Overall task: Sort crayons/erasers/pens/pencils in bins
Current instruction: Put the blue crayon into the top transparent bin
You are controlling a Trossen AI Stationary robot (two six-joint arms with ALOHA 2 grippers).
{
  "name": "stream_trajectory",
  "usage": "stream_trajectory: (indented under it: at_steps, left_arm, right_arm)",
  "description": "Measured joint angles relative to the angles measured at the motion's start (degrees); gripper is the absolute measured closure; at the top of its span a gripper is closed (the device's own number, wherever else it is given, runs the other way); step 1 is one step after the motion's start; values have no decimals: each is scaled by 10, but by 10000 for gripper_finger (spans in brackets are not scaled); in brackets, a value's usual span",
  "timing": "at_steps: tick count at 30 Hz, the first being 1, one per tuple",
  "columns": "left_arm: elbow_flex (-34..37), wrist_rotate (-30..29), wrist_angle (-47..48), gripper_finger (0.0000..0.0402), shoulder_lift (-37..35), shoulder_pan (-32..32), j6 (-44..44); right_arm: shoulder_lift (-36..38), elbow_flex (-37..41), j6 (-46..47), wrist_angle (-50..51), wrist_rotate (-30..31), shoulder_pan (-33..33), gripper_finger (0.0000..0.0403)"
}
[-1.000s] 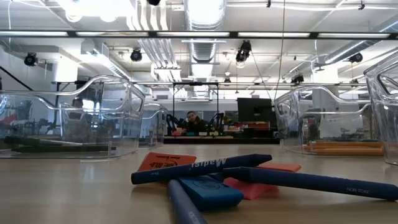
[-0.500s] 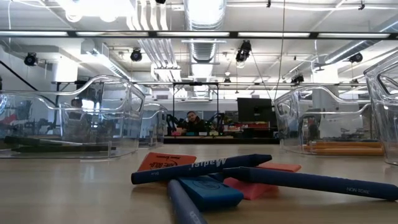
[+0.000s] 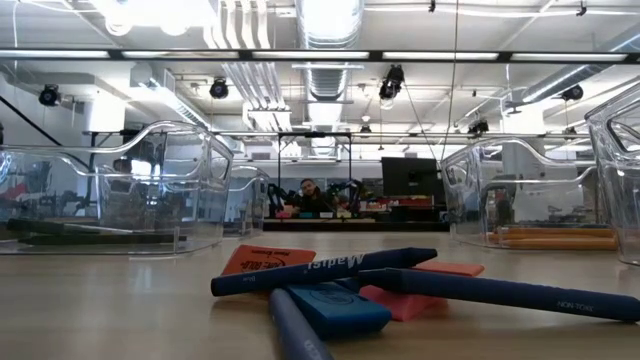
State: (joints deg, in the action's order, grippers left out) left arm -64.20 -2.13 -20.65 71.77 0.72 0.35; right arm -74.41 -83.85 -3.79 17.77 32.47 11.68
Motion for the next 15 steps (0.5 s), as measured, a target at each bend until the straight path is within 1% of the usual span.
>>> stream_trajectory:
  at_steps: [5, 10, 13, 15]
  left_arm:
    - [0, 33, -42, 196, 22, 0, -15]
    - [0, 36, -59, 198, 41, 0, -16]
    - [0, 36, -60, 211, 40, 0, -16]
    - [0, 36, -60, 228, 38, 0, -16]
  right_arm:
    - [-3, 0, 1, -5, 0, 0, 390]
    - [-3, 0, 2, -10, 0, 0, 390]
    - [-3, 0, 2, -10, 0, 0, 390]
    - [-3, 0, 2, -10, 0, 0, 390]
